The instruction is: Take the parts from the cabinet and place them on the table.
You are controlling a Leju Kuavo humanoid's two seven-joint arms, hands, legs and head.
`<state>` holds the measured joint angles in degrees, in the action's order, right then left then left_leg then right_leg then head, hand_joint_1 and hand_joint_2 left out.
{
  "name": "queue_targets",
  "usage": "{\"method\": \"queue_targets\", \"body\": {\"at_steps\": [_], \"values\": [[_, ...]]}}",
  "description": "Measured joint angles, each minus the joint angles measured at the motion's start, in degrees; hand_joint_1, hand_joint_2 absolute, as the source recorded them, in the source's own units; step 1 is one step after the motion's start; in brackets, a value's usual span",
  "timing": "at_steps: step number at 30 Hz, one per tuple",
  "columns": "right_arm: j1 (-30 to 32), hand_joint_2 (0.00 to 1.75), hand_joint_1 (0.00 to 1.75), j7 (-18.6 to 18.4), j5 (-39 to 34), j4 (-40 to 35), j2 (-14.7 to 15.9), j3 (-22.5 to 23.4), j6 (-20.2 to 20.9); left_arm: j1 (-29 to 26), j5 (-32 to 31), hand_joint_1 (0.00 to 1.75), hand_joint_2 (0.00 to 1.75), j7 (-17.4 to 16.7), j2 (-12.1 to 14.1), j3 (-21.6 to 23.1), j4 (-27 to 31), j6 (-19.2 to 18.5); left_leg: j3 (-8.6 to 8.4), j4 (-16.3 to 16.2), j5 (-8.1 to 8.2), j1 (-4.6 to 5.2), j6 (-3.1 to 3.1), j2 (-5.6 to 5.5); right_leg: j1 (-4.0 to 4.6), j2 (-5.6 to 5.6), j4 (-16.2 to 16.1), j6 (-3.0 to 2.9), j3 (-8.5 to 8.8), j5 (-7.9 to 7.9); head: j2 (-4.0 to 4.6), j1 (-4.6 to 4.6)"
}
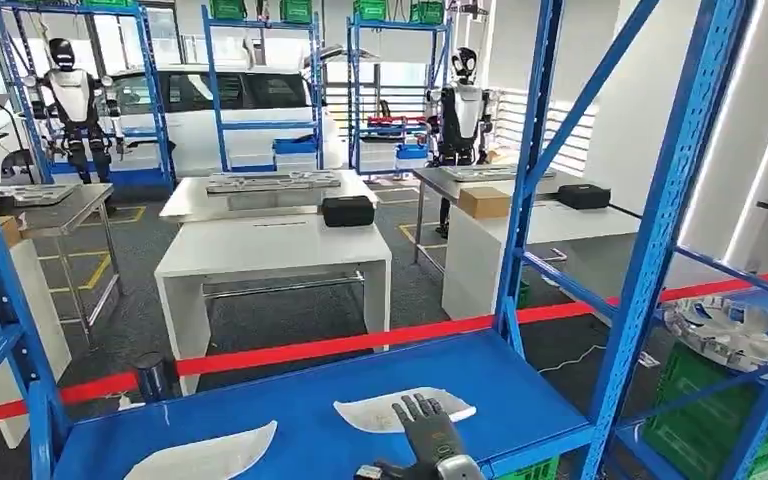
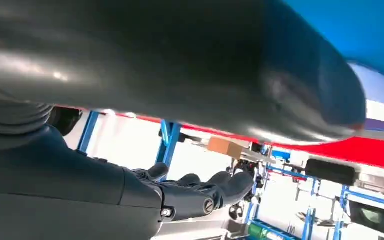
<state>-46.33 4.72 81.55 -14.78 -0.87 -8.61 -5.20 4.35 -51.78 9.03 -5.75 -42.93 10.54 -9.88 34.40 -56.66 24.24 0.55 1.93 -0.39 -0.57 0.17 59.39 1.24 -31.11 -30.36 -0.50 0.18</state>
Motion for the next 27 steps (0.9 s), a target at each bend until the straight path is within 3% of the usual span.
{"method": "queue_targets", "body": {"at_steps": [3,4,5,6,8,9,12,14,15,17,20,21,22,23,24,27], "values": [[0.4,0.0,0.0,-0.07,0.0,0.13,0.0,0.0,-0.02,0.3,-0.09,0.0,0.0,0.02,0.0,0.0,0.0,0.07,-0.22,-0.2,0.53,0.02,0.48,0.08,-0.07,0.03,14.03,0.07,-8.07,-5.64,0.0,0.02],[0.72,0.0,0.0,-0.07,-0.02,0.18,0.0,0.0,-0.04,0.26,-0.11,0.0,0.0,0.0,0.0,0.0,0.0,0.07,-0.3,-0.39,0.76,0.01,0.4,0.01,-0.07,0.03,16.76,0.04,-10.05,-5.8,0.0,0.11],[0.92,0.0,0.0,-0.07,-0.02,0.17,0.0,0.0,-0.09,0.16,-0.13,0.0,0.0,0.0,0.0,-0.02,0.0,0.07,-0.45,-0.64,1.07,0.0,0.27,-0.05,-0.1,0.02,16.37,-0.04,-10.63,-4.33,0.0,0.13],[1.0,0.0,0.0,-0.06,-0.02,0.17,0.0,0.0,-0.11,0.09,-0.17,0.0,0.0,0.0,0.0,-0.02,-0.02,0.09,-0.71,-0.89,1.44,-0.02,0.11,-0.09,-0.11,0.01,13.17,-0.16,-9.61,-1.62,0.0,0.15],[0.87,0.0,0.0,-0.07,-0.09,0.17,0.0,0.0,-0.2,0.13,-0.2,0.0,0.0,0.0,-0.13,-0.02,0.0,0.07,-1.29,-1.61,2.34,-0.07,-0.37,-0.16,-0.09,-0.02,2.36,-0.54,-5.11,4.65,0.0,0.2],[0.85,0.0,0.0,-0.07,-0.11,0.17,0.0,0.0,-0.24,0.11,-0.2,0.0,0.0,0.0,-0.11,-0.02,-0.02,0.09,-1.15,-1.81,2.74,0.04,-0.74,-0.17,0.05,-0.06,0.32,-0.83,-4.05,4.01,0.0,0.09],[1.05,0.0,0.0,-0.04,-0.13,0.2,0.0,0.0,-0.35,0.2,-0.35,0.0,0.0,0.0,-0.13,-0.04,0.0,0.2,-1.1,-1.86,2.93,0.06,-1.77,-0.26,0.38,0.1,-0.09,-1.5,-3.98,3.8,0.0,0.06],[0.99,0.0,0.0,0.02,-0.13,0.15,-0.02,0.0,-0.37,0.1,-0.28,0.0,0.0,-0.02,0.13,-0.07,0.13,0.57,-1.27,-1.42,3.14,0.27,-2.45,-0.26,-0.24,0.15,-0.87,-2.21,-3.22,4.15,-0.02,0.18],[0.93,0.0,0.0,0.09,-0.13,0.17,-0.07,0.0,-0.44,0.0,-0.02,0.0,0.0,0.11,-0.11,-0.09,0.07,0.61,-1.93,-1.09,2.11,0.39,-1.45,-0.29,-0.01,0.23,-1.06,-1.69,-2.86,4.1,0.02,0.0],[0.95,0.0,0.0,0.07,-0.09,0.17,-0.33,0.0,-0.35,0.18,0.02,0.0,0.0,0.42,0.02,-0.42,0.07,0.66,-2.75,-0.65,2.87,0.68,0.18,-0.26,-0.03,0.35,-0.99,-1.79,-2.74,3.87,0.0,-0.22],[1.06,0.0,0.0,-0.11,-0.07,0.17,-0.42,0.0,-0.31,0.06,0.0,0.0,0.0,0.57,0.04,-0.5,0.07,0.66,-2.8,-0.57,2.89,0.53,-0.03,-0.27,0.21,0.34,-0.95,-2.08,-2.73,3.69,0.0,-0.28],[1.1,0.0,0.0,-0.09,-0.09,0.17,-0.42,0.0,-0.31,0.02,-0.02,0.0,0.0,0.57,0.02,-0.52,0.04,0.66,-2.81,-0.53,2.89,0.47,-0.16,-0.27,0.28,0.32,-0.94,-2.15,-2.72,3.64,0.0,-0.35],[1.11,0.0,0.0,-0.11,-0.18,0.17,-0.39,0.0,-0.33,0.01,-0.02,0.0,0.0,0.55,0.02,-0.52,0.04,0.66,-2.81,-0.5,2.93,0.38,-0.69,-0.27,0.36,0.31,-0.92,-2.24,-2.74,3.59,0.0,-0.26],[1.15,0.0,0.0,-0.09,-0.17,0.17,-0.42,0.0,-0.35,0.01,-0.04,0.0,0.0,0.52,0.02,-0.55,0.04,0.66,-2.86,-0.41,3.0,0.23,-1.67,-0.27,0.44,0.31,-0.89,-2.3,-2.74,3.56,0.0,-0.31],[1.17,0.0,0.0,-0.09,-0.22,0.17,-0.42,0.0,-0.35,0.01,-0.04,0.0,0.0,0.52,0.02,-0.55,0.04,0.63,-2.87,-0.39,3.04,0.13,-2.25,-0.27,0.49,0.31,-0.86,-2.31,-2.74,3.55,0.0,-0.26],[1.22,0.0,0.0,-0.17,-0.39,0.17,-0.39,0.0,-0.46,0.01,-0.09,0.0,0.0,0.66,0.0,-0.55,0.0,0.37,-2.88,-0.39,3.04,0.05,-2.27,-0.26,0.5,0.31,-0.86,-2.32,-2.7,3.54,0.0,-0.26]]}}
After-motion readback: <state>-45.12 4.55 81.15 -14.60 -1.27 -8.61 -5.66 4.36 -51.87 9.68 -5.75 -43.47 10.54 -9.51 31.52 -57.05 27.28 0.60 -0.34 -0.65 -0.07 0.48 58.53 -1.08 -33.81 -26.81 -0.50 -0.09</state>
